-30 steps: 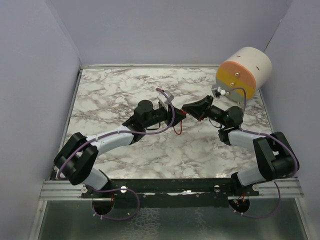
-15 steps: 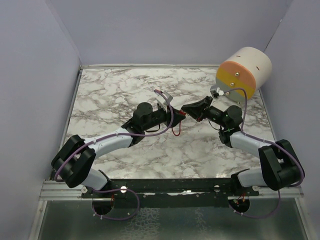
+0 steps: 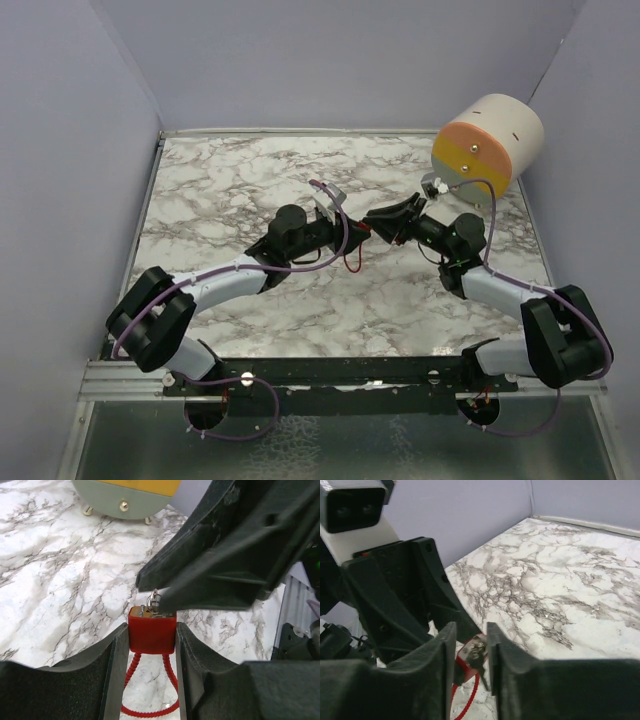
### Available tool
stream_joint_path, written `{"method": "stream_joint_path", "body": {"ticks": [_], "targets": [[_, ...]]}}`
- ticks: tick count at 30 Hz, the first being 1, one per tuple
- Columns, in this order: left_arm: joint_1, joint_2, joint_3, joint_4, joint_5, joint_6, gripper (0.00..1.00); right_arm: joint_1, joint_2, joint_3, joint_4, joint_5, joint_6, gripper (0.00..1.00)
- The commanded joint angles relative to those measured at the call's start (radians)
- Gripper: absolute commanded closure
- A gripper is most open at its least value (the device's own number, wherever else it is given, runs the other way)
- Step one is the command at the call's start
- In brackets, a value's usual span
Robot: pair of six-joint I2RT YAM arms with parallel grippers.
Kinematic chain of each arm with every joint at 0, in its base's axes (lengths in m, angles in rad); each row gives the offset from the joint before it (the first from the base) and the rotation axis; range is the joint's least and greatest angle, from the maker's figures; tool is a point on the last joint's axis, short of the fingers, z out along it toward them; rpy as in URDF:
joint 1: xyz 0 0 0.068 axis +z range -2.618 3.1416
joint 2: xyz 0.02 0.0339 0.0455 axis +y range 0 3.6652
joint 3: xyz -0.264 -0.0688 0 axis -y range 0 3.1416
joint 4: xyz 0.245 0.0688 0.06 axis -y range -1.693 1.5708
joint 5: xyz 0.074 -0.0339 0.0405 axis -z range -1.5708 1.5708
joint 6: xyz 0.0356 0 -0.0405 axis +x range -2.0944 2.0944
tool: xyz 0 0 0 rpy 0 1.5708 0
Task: Unlock with the key
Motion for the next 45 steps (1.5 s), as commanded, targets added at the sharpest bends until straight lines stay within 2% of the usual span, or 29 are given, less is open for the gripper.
{"method": "stream_joint_path", "body": {"ticks": [1, 3, 5, 8, 13, 17, 26, 37, 45], "targets": [[0.028, 0.045, 0.003, 0.020, -0.044, -0.006, 1.00, 0.010, -0.067, -0.017, -0.005, 0.052, 0.007, 0.59], [0.028, 0.053, -0.010, 0.020, -0.041, -0.006, 1.00, 0.009, -0.094, -0.025, -0.019, 0.091, 0.011, 0.44], [0.028, 0.056, -0.024, 0.020, -0.046, -0.001, 1.00, 0.006, -0.126, -0.033, -0.030, 0.127, 0.015, 0.39], [0.028, 0.048, -0.045, 0.018, -0.061, 0.008, 1.00, 0.002, -0.166, -0.019, -0.110, 0.182, 0.019, 0.35], [0.028, 0.031, -0.052, 0.008, -0.070, 0.032, 1.00, 0.002, -0.169, 0.098, -0.416, 0.227, 0.015, 0.29], [0.029, 0.025, -0.048, 0.002, -0.074, 0.046, 1.00, 0.002, -0.118, 0.180, -0.588, 0.200, 0.043, 0.29], [0.020, 0.036, -0.019, -0.032, -0.078, 0.084, 1.00, 0.002, -0.017, 0.269, -0.757, 0.138, 0.072, 0.30], [0.002, 0.117, 0.088, -0.122, -0.076, 0.130, 1.00, 0.003, 0.064, 0.313, -0.852, 0.082, 0.049, 0.33], [-0.006, 0.156, 0.144, -0.160, -0.086, 0.160, 1.00, 0.003, 0.097, 0.330, -0.902, 0.067, 0.044, 0.41]]}}
